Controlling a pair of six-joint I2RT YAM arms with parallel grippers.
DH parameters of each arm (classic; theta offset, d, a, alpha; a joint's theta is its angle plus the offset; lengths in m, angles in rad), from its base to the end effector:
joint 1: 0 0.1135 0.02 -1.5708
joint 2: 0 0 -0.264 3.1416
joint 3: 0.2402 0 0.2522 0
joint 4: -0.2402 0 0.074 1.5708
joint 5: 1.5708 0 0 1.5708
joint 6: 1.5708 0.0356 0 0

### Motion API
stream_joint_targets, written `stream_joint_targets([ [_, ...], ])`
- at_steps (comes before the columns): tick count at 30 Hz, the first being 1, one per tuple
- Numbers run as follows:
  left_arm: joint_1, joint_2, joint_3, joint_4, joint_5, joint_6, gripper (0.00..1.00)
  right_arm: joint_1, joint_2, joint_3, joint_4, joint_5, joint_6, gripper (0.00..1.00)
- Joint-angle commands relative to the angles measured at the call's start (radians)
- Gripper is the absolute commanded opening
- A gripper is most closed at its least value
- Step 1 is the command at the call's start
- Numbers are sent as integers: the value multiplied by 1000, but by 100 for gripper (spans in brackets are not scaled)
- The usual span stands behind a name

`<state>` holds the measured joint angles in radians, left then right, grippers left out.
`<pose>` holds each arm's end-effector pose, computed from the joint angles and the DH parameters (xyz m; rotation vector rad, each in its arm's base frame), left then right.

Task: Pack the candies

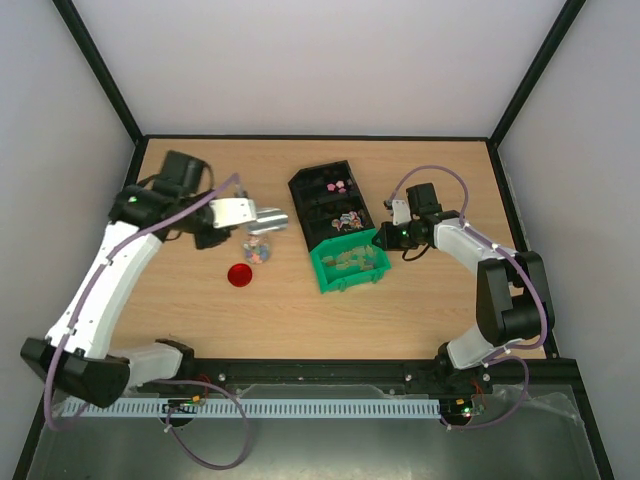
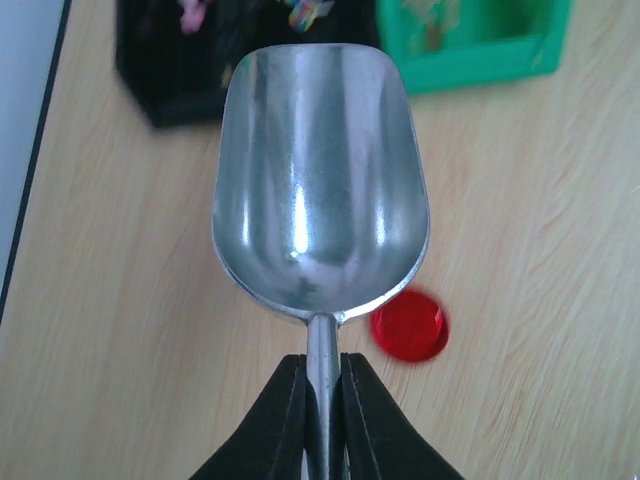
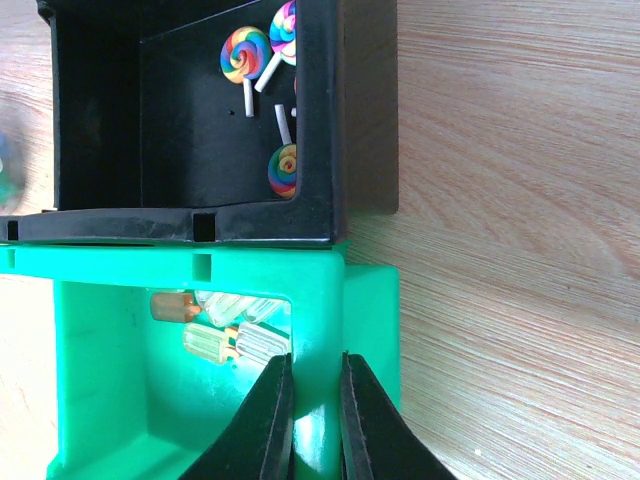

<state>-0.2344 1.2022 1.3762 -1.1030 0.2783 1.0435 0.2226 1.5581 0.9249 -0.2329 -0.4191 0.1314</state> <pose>0.2122 -0.0607 0.3746 1.5509 1.8966 0.0051 0.3076 0.0845 0.1997 -0.3017 2.4282 0.6686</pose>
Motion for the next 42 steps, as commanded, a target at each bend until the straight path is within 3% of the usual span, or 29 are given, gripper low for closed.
stream_joint_targets([
  [1, -267, 107, 115, -61, -102, -284, 2, 4, 7, 24, 10, -48, -6, 1],
  [6, -449, 240, 166, -124, -218, -492, 2, 4, -7, 17, 13, -46, 2, 1],
  [10, -529, 302, 163, -144, -212, -547, 2, 5, -25, 3, 22, -47, 5, 1],
  [18, -642, 487, 277, -189, -341, -624, 2, 5, -50, -18, 36, -64, 17, 1],
  [36, -714, 824, 396, -196, -491, -612, 2, 6, -91, -50, 53, -109, 58, 1],
  [42, -715, 906, 411, -193, -457, -608, 2, 8, -95, -56, 52, -117, 57, 1],
])
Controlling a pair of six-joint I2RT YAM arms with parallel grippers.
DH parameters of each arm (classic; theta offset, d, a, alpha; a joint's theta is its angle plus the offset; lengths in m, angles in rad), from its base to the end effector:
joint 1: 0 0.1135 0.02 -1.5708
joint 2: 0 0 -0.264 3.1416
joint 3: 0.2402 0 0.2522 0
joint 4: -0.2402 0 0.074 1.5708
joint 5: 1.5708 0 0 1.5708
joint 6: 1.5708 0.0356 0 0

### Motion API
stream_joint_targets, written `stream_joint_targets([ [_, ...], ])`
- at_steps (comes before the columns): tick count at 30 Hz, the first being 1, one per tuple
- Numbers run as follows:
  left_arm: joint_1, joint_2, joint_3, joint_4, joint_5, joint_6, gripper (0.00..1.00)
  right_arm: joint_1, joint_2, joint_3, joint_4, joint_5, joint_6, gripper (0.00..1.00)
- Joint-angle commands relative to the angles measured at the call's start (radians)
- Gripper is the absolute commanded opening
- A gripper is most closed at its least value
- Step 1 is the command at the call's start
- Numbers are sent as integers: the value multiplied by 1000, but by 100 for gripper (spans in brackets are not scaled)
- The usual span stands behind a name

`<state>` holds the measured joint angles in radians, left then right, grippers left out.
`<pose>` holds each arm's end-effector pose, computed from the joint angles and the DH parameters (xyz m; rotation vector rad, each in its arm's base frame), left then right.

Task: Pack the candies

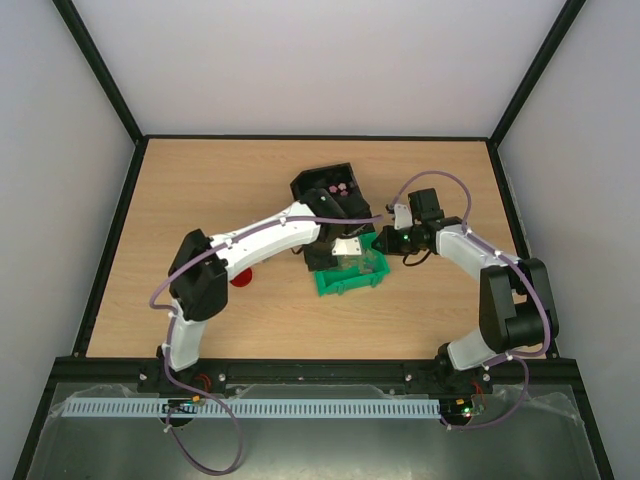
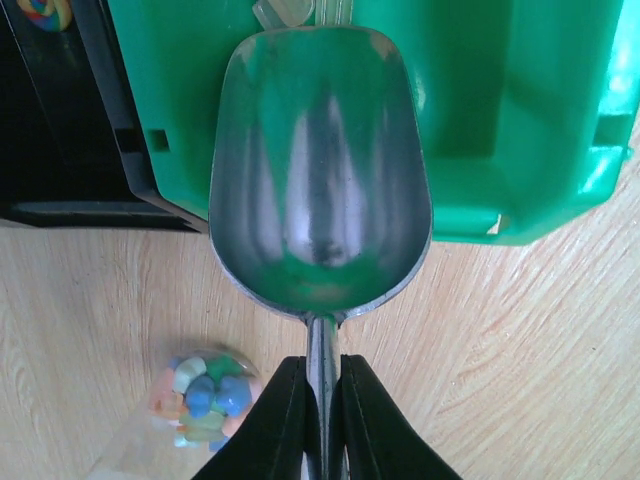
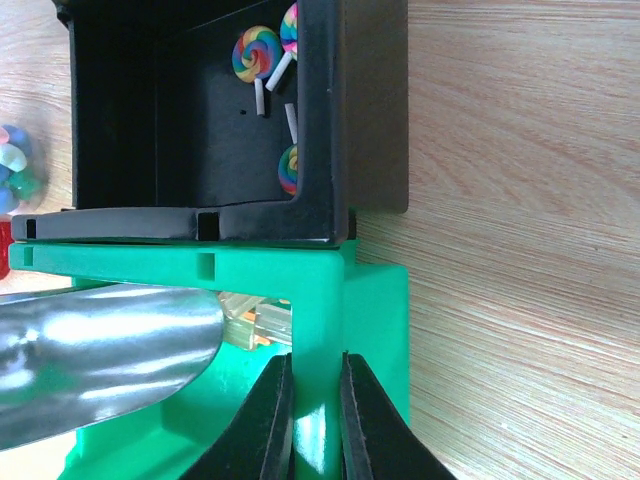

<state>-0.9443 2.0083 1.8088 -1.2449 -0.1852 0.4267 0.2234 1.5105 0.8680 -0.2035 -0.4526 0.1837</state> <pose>0.2384 -0.3182 0.2548 1.8632 2.3059 0.2181 0.2954 0.0831 0.1989 -0.2596 2.4190 0.7323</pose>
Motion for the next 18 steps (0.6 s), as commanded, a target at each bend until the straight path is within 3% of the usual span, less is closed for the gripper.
stream_joint_targets([
  [1, -5, 112, -17, -50, 30, 9, 2, 8, -46, 0, 24, -85, 2, 1],
  [6, -4, 138, -30, -3, 176, 22, 2, 7, -34, 1, 20, -96, 2, 1],
  [18, 40, 97, -247, 342, 440, 28, 2, 7, -34, -2, 21, -110, 1, 1],
])
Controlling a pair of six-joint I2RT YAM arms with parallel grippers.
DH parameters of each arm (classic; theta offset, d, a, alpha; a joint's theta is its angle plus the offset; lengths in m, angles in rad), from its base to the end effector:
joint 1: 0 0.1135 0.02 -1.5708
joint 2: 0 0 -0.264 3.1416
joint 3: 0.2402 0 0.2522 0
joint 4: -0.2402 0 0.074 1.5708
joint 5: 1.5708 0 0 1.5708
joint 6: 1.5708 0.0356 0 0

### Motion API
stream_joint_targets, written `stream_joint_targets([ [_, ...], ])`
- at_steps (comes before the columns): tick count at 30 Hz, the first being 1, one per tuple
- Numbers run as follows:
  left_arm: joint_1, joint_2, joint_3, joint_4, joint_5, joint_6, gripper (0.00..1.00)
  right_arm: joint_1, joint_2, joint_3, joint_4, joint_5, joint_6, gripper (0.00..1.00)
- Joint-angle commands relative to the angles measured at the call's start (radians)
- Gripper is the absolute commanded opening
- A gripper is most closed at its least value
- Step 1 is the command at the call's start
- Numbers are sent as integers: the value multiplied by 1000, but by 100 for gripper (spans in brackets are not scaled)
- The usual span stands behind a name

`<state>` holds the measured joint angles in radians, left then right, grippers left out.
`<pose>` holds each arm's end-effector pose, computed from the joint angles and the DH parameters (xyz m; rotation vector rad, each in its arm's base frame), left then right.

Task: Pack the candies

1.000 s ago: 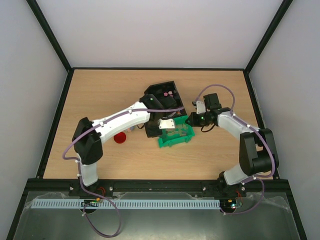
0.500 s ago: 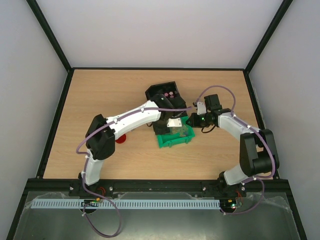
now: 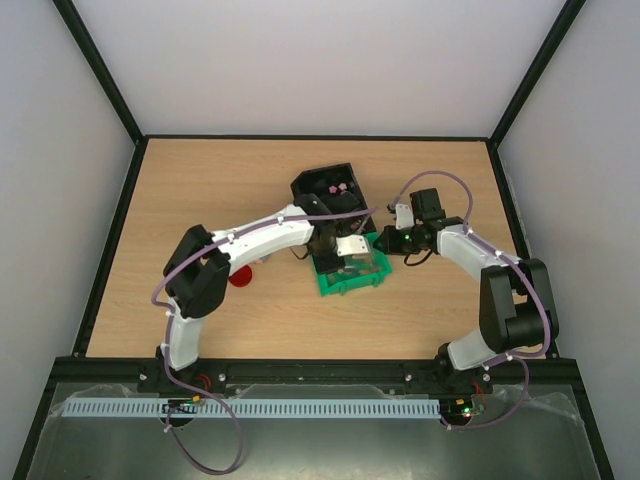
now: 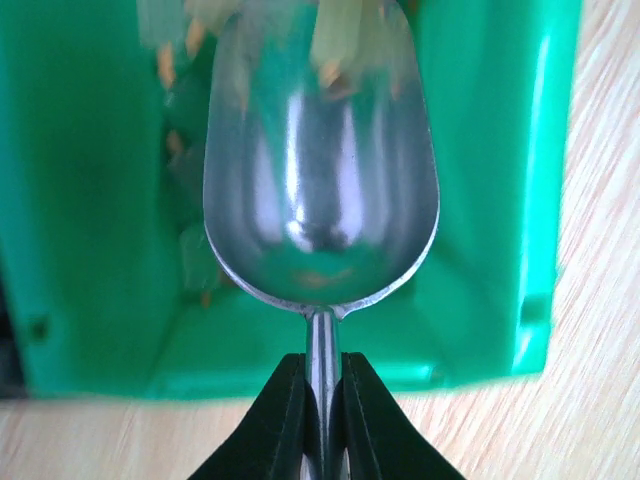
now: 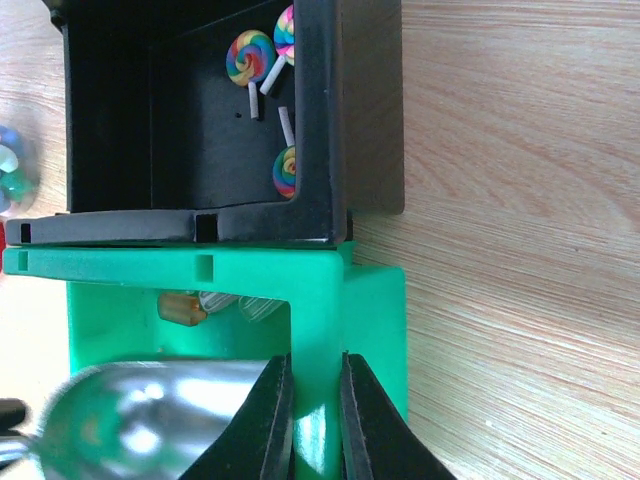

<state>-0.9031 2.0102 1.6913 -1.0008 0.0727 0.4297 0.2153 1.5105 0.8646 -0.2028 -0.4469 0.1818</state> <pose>0.2524 -0.3243 0.2265 1.8085 2.2780 -0.1889 0.2956 0.0804 0.1979 -0.2487 2.4216 0.7210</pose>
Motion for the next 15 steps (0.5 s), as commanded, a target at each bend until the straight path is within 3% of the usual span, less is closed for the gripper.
stream_joint_targets([
  [1, 6, 85, -154, 143, 195, 23, 2, 16, -33, 1, 20, -116, 3, 1],
  [15, 58, -60, -371, 488, 346, -42, 2, 15, -22, 4, 21, -105, 1, 1],
])
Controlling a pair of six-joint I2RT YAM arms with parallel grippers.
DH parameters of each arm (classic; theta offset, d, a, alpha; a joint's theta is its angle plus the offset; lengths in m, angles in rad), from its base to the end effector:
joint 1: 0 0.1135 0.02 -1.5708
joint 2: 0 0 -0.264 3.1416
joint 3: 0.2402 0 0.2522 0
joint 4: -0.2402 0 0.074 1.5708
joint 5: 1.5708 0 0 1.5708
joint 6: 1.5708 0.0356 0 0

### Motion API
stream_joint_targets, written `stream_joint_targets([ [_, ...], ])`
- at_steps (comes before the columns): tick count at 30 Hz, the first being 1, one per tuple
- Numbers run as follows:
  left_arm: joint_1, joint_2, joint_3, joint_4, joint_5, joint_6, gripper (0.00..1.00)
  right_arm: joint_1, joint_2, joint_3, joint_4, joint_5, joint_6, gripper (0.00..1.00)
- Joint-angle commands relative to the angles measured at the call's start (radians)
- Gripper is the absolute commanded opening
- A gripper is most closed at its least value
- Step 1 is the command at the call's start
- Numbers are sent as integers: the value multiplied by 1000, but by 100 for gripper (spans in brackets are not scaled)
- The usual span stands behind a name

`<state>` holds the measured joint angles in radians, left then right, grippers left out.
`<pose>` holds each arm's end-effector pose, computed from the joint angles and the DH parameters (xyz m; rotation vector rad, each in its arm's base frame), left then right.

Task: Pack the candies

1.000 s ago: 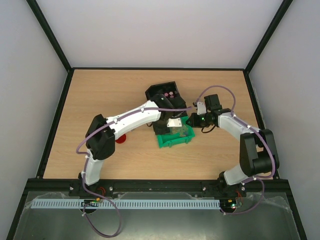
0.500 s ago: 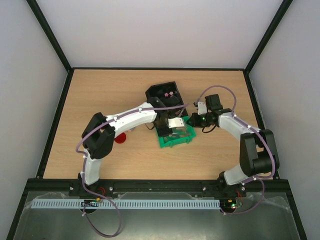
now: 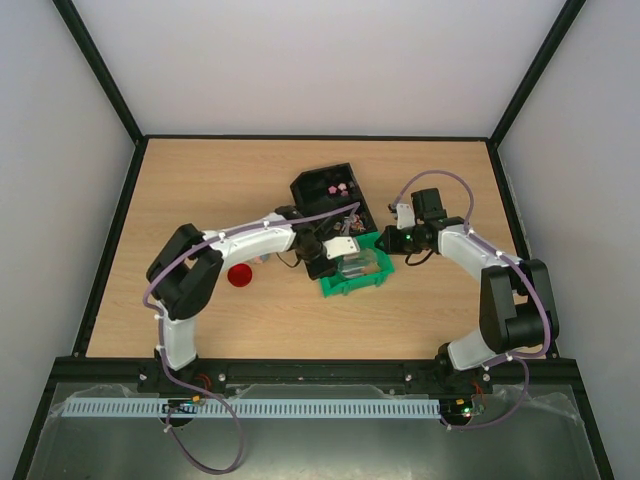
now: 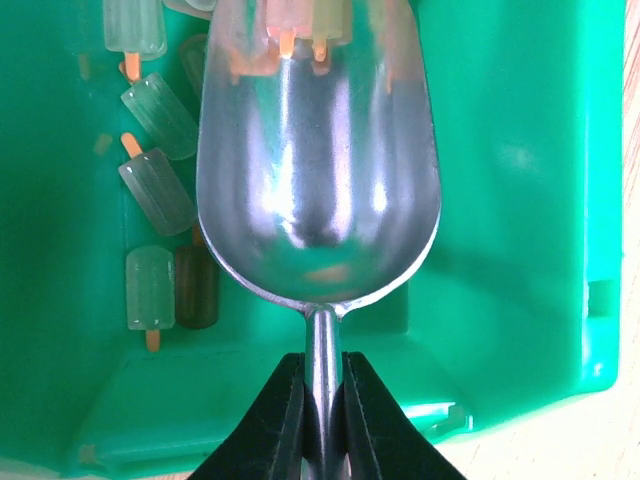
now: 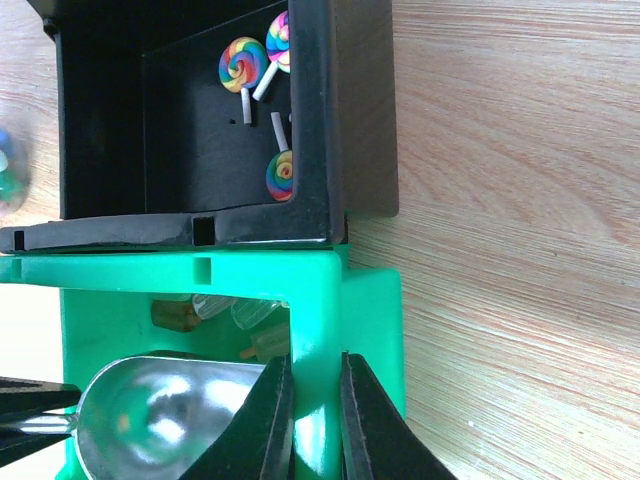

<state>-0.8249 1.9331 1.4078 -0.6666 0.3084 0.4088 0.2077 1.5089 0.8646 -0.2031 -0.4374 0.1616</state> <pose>0.2605 -0.2978 0.1892 1.6798 2.2250 -0.5342 0.2962 0.0778 0.1982 -0.2593 2.4155 0.6970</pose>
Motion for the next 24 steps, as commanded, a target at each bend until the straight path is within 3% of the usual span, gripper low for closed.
stream_joint_targets([
  [1, -17, -8, -114, 183, 124, -17, 2, 23, -20, 4, 21, -111, 20, 1],
  [11, 27, -138, -312, 421, 217, -39, 2, 22, -20, 12, 19, -86, 16, 1],
  [15, 35, -160, -339, 422, 221, -19, 2, 21, -39, 3, 21, -77, 11, 1],
  [24, -4, -90, -174, 231, 172, -23, 2, 22, -45, 6, 18, -62, 3, 1],
])
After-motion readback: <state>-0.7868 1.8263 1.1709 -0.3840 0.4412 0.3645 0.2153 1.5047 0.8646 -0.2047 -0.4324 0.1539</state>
